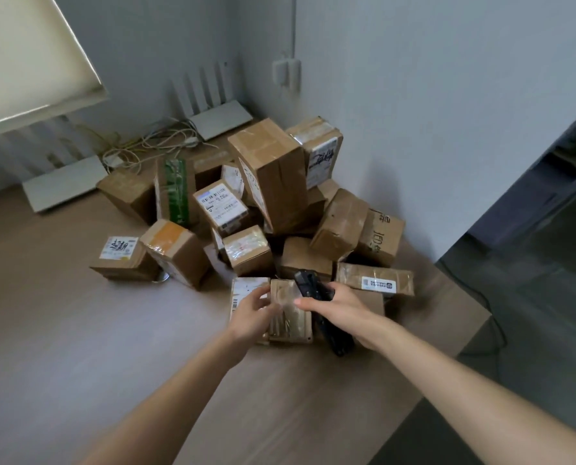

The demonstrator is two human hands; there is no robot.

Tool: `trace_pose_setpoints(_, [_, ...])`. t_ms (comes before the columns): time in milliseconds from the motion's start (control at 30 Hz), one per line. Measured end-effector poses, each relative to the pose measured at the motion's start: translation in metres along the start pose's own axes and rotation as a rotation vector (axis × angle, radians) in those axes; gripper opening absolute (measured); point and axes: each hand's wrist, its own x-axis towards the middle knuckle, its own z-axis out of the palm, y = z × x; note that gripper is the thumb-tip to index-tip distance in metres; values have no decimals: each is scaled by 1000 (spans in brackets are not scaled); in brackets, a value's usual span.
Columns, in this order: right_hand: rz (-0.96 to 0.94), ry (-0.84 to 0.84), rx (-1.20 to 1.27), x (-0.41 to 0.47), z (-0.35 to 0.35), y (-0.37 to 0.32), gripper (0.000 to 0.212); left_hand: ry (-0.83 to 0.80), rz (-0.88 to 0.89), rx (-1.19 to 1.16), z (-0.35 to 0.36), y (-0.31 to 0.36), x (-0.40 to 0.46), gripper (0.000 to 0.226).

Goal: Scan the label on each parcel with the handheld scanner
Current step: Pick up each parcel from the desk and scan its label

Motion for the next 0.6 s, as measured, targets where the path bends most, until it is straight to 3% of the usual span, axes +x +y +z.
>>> trace_pose_setpoints(167, [-80, 11, 82, -25, -19, -18, 92, 95, 82, -134, 2, 27, -30, 36])
trace_pose_setpoints(233, [-132, 25, 122, -41, -30, -29, 102, 131, 143, -164, 1, 41, -46, 32])
trace_pose_setpoints(433, [-291, 57, 182, -98, -59, -60, 94, 260, 256, -251, -4, 88, -94, 34])
trace_pose_setpoints(600, [-379, 108, 211, -143, -71, -91, 96, 194, 346, -338, -8, 121, -138, 45])
